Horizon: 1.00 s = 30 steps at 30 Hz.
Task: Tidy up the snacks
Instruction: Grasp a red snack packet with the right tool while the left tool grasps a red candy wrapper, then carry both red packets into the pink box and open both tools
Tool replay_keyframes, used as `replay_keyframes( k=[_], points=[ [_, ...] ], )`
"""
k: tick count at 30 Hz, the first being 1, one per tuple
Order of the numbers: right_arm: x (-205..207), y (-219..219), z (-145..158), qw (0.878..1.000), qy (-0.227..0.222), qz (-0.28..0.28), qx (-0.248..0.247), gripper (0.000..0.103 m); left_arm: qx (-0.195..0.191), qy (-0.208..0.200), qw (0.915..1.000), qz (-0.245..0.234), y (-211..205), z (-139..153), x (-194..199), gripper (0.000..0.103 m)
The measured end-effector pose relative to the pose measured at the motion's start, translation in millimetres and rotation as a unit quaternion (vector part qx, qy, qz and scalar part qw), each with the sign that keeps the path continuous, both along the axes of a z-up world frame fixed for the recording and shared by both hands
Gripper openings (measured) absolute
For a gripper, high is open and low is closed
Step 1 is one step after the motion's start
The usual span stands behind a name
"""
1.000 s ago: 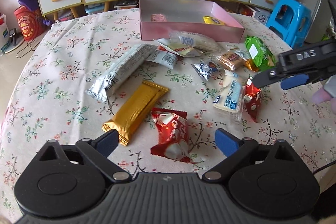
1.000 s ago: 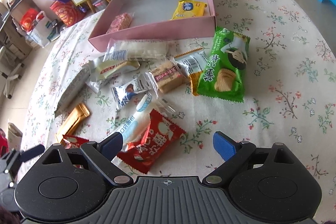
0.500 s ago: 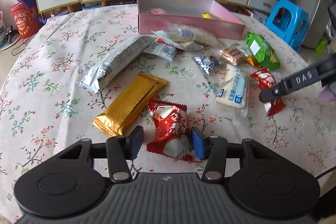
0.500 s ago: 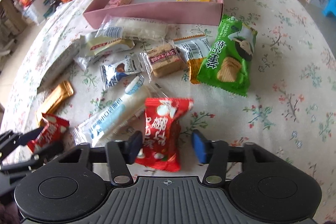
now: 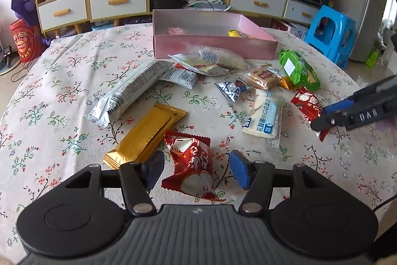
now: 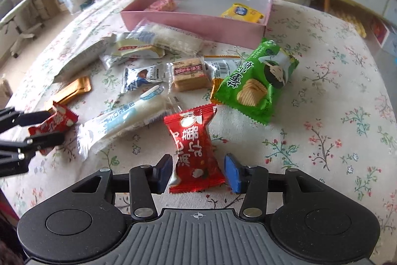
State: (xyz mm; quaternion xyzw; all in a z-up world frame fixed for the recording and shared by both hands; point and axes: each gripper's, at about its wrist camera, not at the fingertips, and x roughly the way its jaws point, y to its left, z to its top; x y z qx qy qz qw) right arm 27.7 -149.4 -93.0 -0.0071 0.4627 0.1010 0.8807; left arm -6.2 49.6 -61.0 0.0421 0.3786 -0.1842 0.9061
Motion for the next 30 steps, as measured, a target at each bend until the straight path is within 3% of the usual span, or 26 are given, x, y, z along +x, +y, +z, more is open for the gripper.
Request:
replay_keyframes(
  k=[7, 9, 13, 30],
  points=[
    [-12, -1, -10, 0.998, -0.047, 0.034, 0.002, 0.046, 0.004, 0.006, 0.9999, 0.008, -3, -6, 2, 0.045],
    [-12, 0, -10, 0.998, -0.056, 0.038, 0.003, 0.046, 0.01, 0.01, 0.9998, 0.011, -3, -8, 2, 0.035],
    [-11, 5, -11, 0.996, -0.066, 0.051, 0.011, 0.037, 0.01, 0.009, 0.9997, 0.019, -2, -8, 3, 0.033],
    [2, 4, 11, 0.994, -0.055, 0.03, 0.085, 0.034, -0.034, 0.018, 0.9991, 0.016, -5, 9, 20, 0.03]
  ],
)
